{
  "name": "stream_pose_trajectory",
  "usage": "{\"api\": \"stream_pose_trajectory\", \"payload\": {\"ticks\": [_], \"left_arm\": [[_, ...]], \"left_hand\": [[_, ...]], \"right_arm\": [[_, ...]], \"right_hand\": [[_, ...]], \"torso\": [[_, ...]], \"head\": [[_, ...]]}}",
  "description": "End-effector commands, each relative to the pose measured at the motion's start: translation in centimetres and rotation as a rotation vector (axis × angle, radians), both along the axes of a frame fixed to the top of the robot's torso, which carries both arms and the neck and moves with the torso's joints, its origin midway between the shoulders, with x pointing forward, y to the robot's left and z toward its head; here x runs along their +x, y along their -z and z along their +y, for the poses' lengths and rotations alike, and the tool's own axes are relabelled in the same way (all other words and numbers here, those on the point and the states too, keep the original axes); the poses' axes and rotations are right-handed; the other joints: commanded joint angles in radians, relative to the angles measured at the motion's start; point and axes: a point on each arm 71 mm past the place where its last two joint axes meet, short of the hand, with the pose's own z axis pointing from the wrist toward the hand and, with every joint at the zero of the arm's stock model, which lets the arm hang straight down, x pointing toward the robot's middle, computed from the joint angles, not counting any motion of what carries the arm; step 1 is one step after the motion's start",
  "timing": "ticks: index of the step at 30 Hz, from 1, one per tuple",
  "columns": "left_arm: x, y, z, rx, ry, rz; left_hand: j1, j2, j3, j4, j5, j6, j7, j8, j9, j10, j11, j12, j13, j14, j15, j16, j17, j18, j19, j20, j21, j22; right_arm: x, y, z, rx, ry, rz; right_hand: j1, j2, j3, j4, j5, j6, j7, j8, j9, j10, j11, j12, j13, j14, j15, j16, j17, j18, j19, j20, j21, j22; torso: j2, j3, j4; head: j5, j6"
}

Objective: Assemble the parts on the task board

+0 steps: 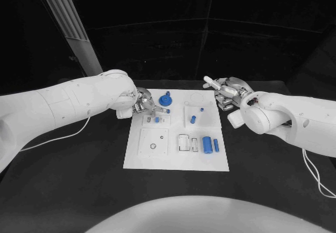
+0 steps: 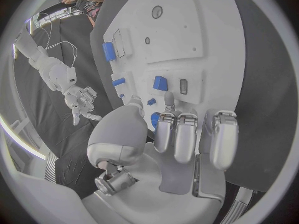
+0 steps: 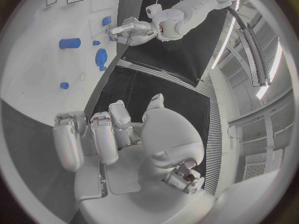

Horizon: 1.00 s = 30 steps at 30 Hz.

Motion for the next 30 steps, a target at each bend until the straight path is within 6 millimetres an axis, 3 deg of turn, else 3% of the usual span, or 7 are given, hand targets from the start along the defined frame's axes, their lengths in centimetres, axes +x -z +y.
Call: {"api": "stream_pose_trajectory", "payload": {"ticks": [1,7,11,21,30], "left_arm": [[0.04,-0.22,-0.20,-0.027,0.022,-0.017],[-0.19,-0.27,0.28,-0.029,0.029,-0.007],[-0.43,-0.35,0.52,-0.024,0.036,0.004],[-0.79,-0.30,0.48,-0.008,0.052,0.030],[-0.69,-0.24,0.71,0.005,0.053,0.044]], "left_hand": [[0.043,0.006,0.003,-0.010,-0.004,-0.004,-0.003,0.006,0.007,0.102,-0.005,0.002,0.261,0.102,-0.006,0.003,0.263,-0.007,0.105,-0.007,0.004,0.263],[0.130,0.020,0.008,-0.016,-0.003,-0.003,-0.004,0.017,0.023,0.102,-0.006,0.002,0.261,0.102,-0.008,0.003,0.263,-0.007,0.105,-0.009,0.004,0.263],[0.171,0.025,0.000,-0.011,-0.003,0.007,-0.008,0.050,0.053,0.102,-0.008,0.002,0.261,0.102,-0.015,0.003,0.263,-0.007,0.105,-0.013,0.004,0.263],[0.225,0.048,-0.002,-0.012,-0.003,0.004,-0.015,0.087,0.093,0.102,-0.014,0.002,0.261,0.102,-0.023,0.003,0.263,-0.007,0.105,-0.020,0.004,0.263],[0.255,0.054,-0.002,-0.018,-0.003,-0.004,-0.016,0.089,0.102,0.102,-0.016,0.002,0.261,0.102,-0.026,0.003,0.263,-0.007,0.105,-0.023,0.004,0.263]], "right_arm": [[0.00,-0.09,0.08,0.004,-0.006,-0.001],[0.01,-0.07,0.03,0.002,-0.003,0.000],[0.03,-0.05,-0.03,0.001,-0.001,0.000],[0.07,-0.02,-0.04,-0.002,0.001,0.001],[0.09,0.01,0.03,-0.002,0.000,0.002]], "right_hand": [[0.001,0.007,-0.006,-0.002,-0.005,-0.007,0.093,0.006,-0.001,-0.004,-0.001,-0.006,-0.001,0.106,0.006,0.002,0.263,-0.007,0.106,0.006,0.003,0.263],[0.001,0.007,-0.006,-0.002,-0.005,-0.007,0.093,0.006,-0.001,-0.004,-0.001,-0.006,-0.001,0.106,0.006,0.002,0.263,-0.007,0.106,0.006,0.003,0.263],[0.002,0.009,-0.006,-0.002,-0.005,-0.007,0.093,0.006,-0.002,-0.004,0.000,-0.006,-0.001,0.106,0.006,0.002,0.263,-0.007,0.106,0.006,0.003,0.263],[0.003,0.009,-0.006,-0.002,-0.005,-0.007,0.094,0.007,-0.002,-0.005,0.000,-0.006,-0.002,0.106,0.006,0.002,0.263,-0.007,0.106,0.006,0.003,0.263],[0.003,0.009,-0.006,-0.002,-0.005,-0.007,0.094,0.007,-0.002,-0.005,0.000,-0.006,-0.002,0.106,0.006,0.002,0.263,-0.007,0.106,0.006,0.003,0.263]], "torso": [[0.001,0.0010,0.0007],[0.000,0.0007,0.0004],[-0.001,0.0006,0.0000],[0.000,0.0003,-0.0004],[0.000,0.0005,0.0001]], "head": [[0.002,0.000],[0.002,0.000],[0.002,0.000],[0.004,0.000],[0.008,0.000]]}}
